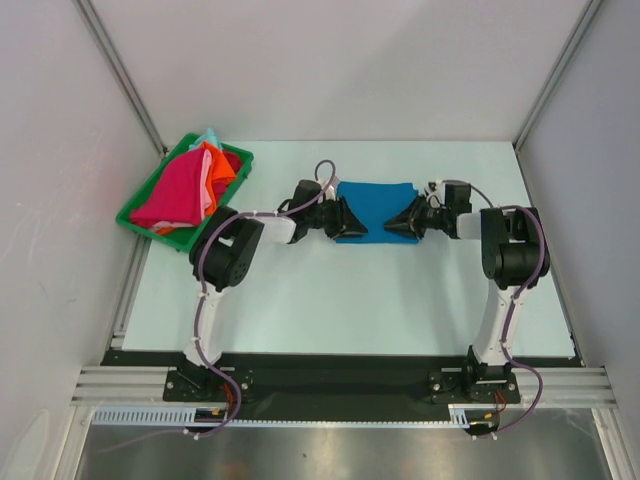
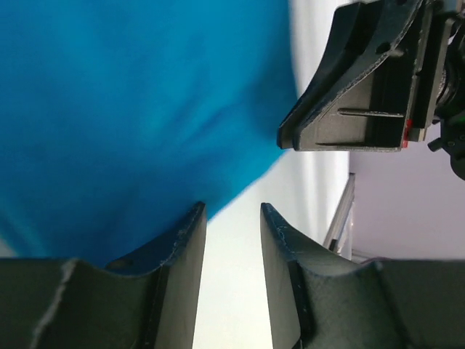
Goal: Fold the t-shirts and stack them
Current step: Fold the tshirt
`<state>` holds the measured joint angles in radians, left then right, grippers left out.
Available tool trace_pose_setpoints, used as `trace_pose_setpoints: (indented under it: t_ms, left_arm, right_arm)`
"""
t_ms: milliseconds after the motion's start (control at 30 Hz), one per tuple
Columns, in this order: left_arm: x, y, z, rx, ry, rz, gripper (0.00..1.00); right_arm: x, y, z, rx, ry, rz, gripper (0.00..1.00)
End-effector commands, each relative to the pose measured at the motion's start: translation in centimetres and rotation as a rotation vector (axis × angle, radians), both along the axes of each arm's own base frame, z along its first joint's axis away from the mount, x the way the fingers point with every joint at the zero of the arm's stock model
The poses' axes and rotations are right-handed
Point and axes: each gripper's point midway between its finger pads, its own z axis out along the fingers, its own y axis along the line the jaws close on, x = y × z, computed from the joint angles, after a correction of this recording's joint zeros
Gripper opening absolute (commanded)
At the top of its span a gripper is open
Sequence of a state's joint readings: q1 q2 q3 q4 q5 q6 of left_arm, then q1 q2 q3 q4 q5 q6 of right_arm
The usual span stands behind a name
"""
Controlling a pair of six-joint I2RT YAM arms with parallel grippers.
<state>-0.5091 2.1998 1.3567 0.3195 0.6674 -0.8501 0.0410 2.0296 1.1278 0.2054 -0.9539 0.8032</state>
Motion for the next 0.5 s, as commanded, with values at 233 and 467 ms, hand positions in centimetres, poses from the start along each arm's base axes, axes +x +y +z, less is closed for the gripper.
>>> trace_pose_setpoints:
  t_ms: [233,467]
  left_arm:
    - [-2.1,2.5,-2.5,0.065,-0.012,-0.054,0.41]
    - [-6.5,4.4,4.5,0.066,-0.087,-0.106,0.43]
  right_arm:
    - [-2.3,-7.6,-4.2,-0.029,0.078,-0.147,0.22]
    - [-1.7,-11.8,1.1,-0.232,0.021,-0.195,0.48]
